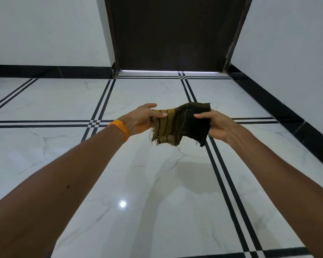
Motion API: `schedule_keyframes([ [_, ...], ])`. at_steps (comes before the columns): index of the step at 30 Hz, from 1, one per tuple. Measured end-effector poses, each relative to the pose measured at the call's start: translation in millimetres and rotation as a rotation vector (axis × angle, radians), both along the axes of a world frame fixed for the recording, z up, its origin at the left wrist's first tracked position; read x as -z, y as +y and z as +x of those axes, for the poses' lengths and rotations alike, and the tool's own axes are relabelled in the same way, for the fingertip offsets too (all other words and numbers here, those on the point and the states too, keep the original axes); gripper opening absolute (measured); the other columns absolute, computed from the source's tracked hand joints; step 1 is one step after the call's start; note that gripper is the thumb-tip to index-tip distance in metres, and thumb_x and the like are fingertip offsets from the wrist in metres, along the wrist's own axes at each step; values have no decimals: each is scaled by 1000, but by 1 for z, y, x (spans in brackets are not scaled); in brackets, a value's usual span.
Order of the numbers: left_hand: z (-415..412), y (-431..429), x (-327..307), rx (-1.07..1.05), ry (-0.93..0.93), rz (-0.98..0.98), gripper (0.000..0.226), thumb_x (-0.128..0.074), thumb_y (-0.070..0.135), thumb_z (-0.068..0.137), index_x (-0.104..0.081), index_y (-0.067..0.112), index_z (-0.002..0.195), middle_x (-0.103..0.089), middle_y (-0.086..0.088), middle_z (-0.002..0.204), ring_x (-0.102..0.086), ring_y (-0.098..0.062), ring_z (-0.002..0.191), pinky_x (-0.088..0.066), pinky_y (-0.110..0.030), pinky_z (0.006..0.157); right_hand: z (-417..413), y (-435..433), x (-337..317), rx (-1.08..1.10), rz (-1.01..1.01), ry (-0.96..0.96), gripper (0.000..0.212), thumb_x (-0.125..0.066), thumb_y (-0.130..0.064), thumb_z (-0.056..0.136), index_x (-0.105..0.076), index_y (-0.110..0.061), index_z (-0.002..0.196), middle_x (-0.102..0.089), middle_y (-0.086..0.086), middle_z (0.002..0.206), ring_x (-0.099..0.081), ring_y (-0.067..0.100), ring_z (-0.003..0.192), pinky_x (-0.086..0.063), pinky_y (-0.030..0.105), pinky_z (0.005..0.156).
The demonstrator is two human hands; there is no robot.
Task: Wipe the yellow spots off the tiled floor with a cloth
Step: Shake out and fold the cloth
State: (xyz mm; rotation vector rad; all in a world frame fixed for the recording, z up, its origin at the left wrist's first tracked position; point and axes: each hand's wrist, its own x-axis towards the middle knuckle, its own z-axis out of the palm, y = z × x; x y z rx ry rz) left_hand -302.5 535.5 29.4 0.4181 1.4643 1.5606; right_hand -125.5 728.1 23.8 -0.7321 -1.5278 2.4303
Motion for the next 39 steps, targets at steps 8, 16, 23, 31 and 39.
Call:
schedule_keyframes([
  [8, -11, 5, -27, -108, 182, 309, 77, -65, -13, 81, -42, 16, 148, -54, -19, 134, -58, -36, 122, -59, -47, 89, 1, 2, -30, 16, 281, 283, 31, -50, 11, 95, -69, -10, 106, -73, 9, 114, -68, 26, 115, -58, 36, 91],
  [16, -13, 1, -24, -146, 539, 70, 61, -64, -10, 89, -53, 18, 143, -67, -9, 126, -64, -22, 114, -51, -41, 104, -3, 14, -40, 51, 583, 203, 33, -52, 11, 96, -72, -15, 97, -71, 14, 123, -68, 26, 115, -61, 38, 90],
  [23, -8, 0, -22, -49, 584, 86, 25, -40, 1, 104, -53, 22, 98, -64, -17, 109, -63, -32, 107, -57, -44, 91, 0, 17, -35, 41, 513, 139, 38, -40, 11, 100, -61, -21, 95, -66, 8, 93, -68, 16, 81, -58, 28, 61],
  [31, -7, 2, -22, 50, 490, 52, 21, -38, 6, 107, -49, 22, 115, -62, -13, 90, -64, -23, 81, -57, -29, 60, 3, 19, -32, -38, 487, 112, 42, -37, 13, 99, -64, -19, 96, -69, 6, 92, -70, 14, 78, -57, 28, 59],
  [39, -17, -11, -64, 291, 329, 264, 42, -43, -1, 102, -77, 18, 87, -71, -6, 95, -70, -23, 96, -61, -35, 80, 13, 34, -52, -163, 383, 266, 56, -40, 16, 97, -76, -22, 79, -75, 7, 94, -74, 20, 90, -62, 28, 66],
])
